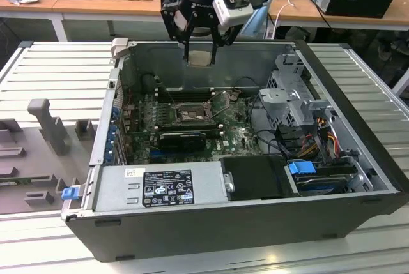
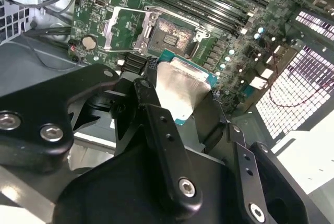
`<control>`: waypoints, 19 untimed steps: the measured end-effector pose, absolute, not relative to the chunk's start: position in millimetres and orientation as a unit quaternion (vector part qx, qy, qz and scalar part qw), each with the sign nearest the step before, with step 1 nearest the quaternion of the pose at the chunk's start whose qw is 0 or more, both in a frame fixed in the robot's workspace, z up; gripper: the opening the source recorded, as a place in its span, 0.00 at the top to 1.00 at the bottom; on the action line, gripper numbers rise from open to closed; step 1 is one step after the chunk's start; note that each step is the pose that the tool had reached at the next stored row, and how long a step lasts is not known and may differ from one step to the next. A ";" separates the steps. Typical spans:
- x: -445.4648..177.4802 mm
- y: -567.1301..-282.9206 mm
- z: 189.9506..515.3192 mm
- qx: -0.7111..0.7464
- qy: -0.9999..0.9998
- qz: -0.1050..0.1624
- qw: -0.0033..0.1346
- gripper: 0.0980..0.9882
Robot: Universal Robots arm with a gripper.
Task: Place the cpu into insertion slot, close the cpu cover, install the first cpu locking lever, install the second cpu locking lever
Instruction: 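Place the cpu into insertion slot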
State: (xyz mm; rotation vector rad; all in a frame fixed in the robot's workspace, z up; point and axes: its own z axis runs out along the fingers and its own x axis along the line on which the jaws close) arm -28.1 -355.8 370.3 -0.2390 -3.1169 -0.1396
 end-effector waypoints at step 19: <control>-28.1 -355.8 370.1 -0.150 -0.988 -0.045 0.003 0.52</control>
